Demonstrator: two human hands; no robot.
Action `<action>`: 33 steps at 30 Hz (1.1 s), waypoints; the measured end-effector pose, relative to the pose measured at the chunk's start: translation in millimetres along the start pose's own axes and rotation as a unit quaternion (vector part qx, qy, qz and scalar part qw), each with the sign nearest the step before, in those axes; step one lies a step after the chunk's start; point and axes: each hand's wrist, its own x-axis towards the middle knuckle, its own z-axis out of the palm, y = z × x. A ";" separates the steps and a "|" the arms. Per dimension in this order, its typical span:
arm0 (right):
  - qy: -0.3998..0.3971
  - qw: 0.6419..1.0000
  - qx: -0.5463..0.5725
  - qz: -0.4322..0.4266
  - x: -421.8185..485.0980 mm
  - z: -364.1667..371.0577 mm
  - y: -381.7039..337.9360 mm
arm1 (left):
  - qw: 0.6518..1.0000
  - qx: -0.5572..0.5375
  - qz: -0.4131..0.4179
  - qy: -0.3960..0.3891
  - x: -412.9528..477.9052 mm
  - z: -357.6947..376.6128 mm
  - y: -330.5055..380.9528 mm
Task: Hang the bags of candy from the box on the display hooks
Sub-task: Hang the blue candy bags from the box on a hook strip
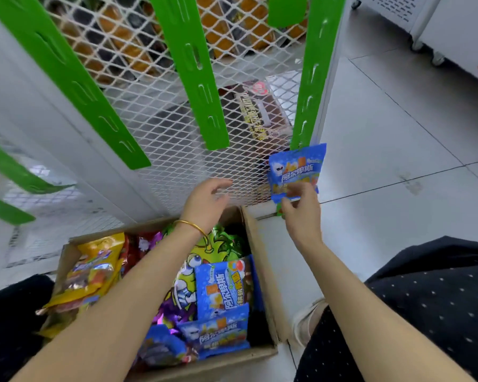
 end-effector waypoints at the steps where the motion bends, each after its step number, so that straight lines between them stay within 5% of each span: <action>1: -0.043 0.999 0.009 -0.022 -11.0 8.1 -6.1 | 1.000 -0.003 -0.011 0.007 -7.8 -10.5 -9.4; 4: -0.200 0.972 -0.063 -0.102 -35.8 30.4 -20.0 | 0.999 0.003 -0.028 0.024 -29.8 -36.6 -32.4; 7: -0.323 0.881 -0.284 -0.200 -46.5 49.3 -13.7 | 0.999 -0.009 -0.032 0.014 -46.2 -52.6 -47.0; 9: -0.362 0.833 -0.359 -0.215 -53.2 57.1 -4.3 | 0.999 0.001 -0.037 0.001 -52.7 -57.4 -53.1; 13: -0.415 0.802 -0.383 -0.193 -61.3 65.4 6.5 | 0.999 0.026 -0.037 -0.018 -58.9 -58.3 -59.1; 15: -0.431 0.811 -0.346 -0.191 -59.8 63.4 4.5 | 0.998 0.039 -0.027 -0.035 -62.3 -56.9 -57.1; 18: -0.442 0.886 -0.123 -0.064 -51.3 51.1 -7.1 | 0.998 0.031 -0.027 -0.048 -64.1 -55.0 -48.0; 21: -0.383 0.921 0.060 0.023 -34.2 34.9 -17.0 | 0.985 -0.105 -0.106 -0.091 -63.5 -56.7 -34.5; 25: -0.298 0.932 0.187 0.085 -14.2 15.8 -29.1 | 0.982 -0.111 -0.094 -0.121 -55.0 -57.8 -24.0; 33: -0.261 0.921 0.276 0.085 28.1 -15.8 -49.1 | 0.988 -0.104 -0.030 -0.108 9.6 -25.9 29.5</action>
